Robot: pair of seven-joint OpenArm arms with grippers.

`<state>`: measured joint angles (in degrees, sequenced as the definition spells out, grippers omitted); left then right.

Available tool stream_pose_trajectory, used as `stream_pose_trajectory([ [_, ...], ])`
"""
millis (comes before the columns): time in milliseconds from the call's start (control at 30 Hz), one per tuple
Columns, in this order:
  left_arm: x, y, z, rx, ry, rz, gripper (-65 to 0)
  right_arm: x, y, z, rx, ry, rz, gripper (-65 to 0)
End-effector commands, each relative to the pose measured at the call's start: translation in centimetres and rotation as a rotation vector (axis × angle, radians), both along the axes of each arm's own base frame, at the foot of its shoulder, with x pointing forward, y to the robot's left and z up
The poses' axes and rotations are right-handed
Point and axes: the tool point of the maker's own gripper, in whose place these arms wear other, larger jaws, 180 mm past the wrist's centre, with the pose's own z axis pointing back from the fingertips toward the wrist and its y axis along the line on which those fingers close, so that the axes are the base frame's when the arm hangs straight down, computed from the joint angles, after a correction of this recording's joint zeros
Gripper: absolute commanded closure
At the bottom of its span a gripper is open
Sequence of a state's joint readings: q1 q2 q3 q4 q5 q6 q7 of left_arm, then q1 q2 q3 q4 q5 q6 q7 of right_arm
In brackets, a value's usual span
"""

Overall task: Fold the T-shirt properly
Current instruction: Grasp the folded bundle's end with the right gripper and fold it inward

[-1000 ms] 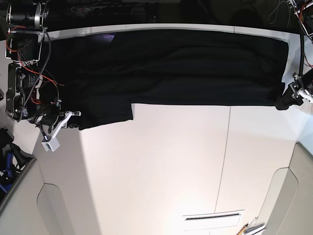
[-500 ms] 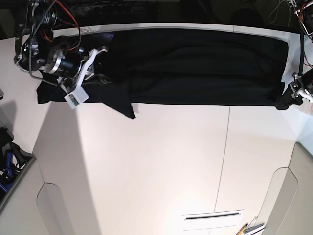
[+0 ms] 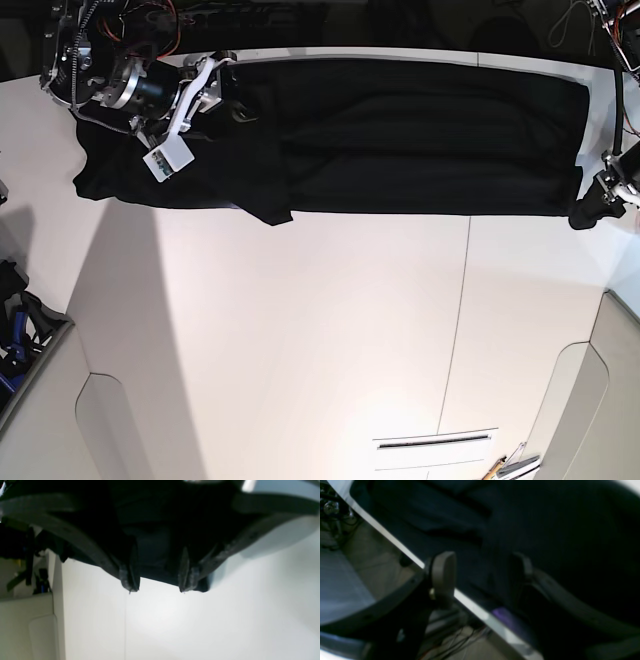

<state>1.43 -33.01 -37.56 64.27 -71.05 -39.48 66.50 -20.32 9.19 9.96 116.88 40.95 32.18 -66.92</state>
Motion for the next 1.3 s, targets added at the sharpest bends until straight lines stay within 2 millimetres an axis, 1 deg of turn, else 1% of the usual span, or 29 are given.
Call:
stream_pose_trajectory([
  [0, 0.4, 1.5, 2.1, 0.023, -0.053, 0.013, -28.9, 1.0, 0.3, 1.7, 0.018, -0.072, 0.005, -33.0],
  [100, -1.4, 2.9, 1.9, 0.023, -0.036, 0.056, -28.9, 2.7, -0.3, 3.0, -0.037, -0.161, -0.013, -33.0],
  [167, -3.1, 3.3, 0.9, 0.026, 0.002, 0.071, -29.2, 3.9, -1.0, 3.1, -0.077, -0.201, -0.037, -33.0],
  [233, -4.9, 3.5, -0.2, 0.031, 0.042, 0.085, -33.1, 4.8, -1.8, 3.0, -0.116, -0.218, -0.061, -33.0],
  [300, -6.4, 4.0, -1.1, 0.04, 0.064, 0.111, -37.2, 5.3, -2.2, 2.8, -0.141, -0.223, -0.07, -33.0],
  [367, -7.4, 4.1, -1.8, 0.044, 0.08, 0.13, -38.1, 5.4, -2.5, 2.4, -0.152, -0.22, -0.078, -33.0],
  [467, -7.8, 3.5, -3.0, 0.04, 0.086, 0.15, -38.1, 5.7, -3.2, 1.8, -0.178, -0.215, -0.102, -33.0],
  [600, -7.7, 1.4, -5.0, 0.031, 0.103, 0.14, -38.1, 5.7, -4.0, 0.7, -0.213, -0.187, -0.123, -33.0],
  [733, -7.3, -0.8, -6.6, 0.045, 0.133, 0.076, -38.1, 5.7, -4.0, 0.2, -0.206, -0.18, -0.129, -33.0],
  [833, -7.3, -1.8, -7.1, 0.043, 0.149, 0.045, -38.0, 5.7, -4.0, 0.2, -0.206, -0.179, -0.129, -33.0],
  [867, -7.3, -1.8, -7.2, 0.042, 0.149, 0.044, -37.0, 5.7, -4.0, 0.2, -0.206, -0.179, -0.129, -33.0],
  [900, -7.3, -1.8, -7.2, 0.043, 0.149, 0.044, -32.9, 5.7, -4.0, 0.2, -0.206, -0.179, -0.129, -33.0],
  [933, -7.3, -1.7, -7.1, 0.043, 0.147, 0.046, -25.2, 5.7, -4.0, 0.2, -0.206, -0.179, -0.129, -33.0],
  [1000, -7.1, -1.6, -6.9, 0.038, 0.136, 0.054, -5.8, 5.7, -4.0, 0.2, -0.206, -0.179, -0.129, -33.0],
  [1033, -7.0, -1.7, -6.8, 0.033, 0.129, 0.057, 0.0, 5.7, -4.0, 0.2, -0.206, -0.18, -0.13, -33.0],
  [1100, -6.5, -1.8, -6.3, 0.013, 0.108, 0.061, 0.0, 5.8, -4.0, 0.3, -0.203, -0.184, -0.13, -33.0],
  [1167, -6.0, -2.3, -5.4, -0.016, 0.081, 0.049, 0.0, 6.0, -4.1, 0.3, -0.207, -0.185, -0.139, -33.0],
  [1233, -5.4, -3.5, -3.6, -0.063, 0.048, -0.003, 0.0, 6.2, -4.9, 0.2, -0.236, -0.179, -0.172, -33.0],
  [1267, -5.1, -4.5, -2.3, -0.095, 0.025, -0.044, 0.0, 6.4, -5.5, 0.1, -0.256, -0.178, -0.191, -33.0],
])
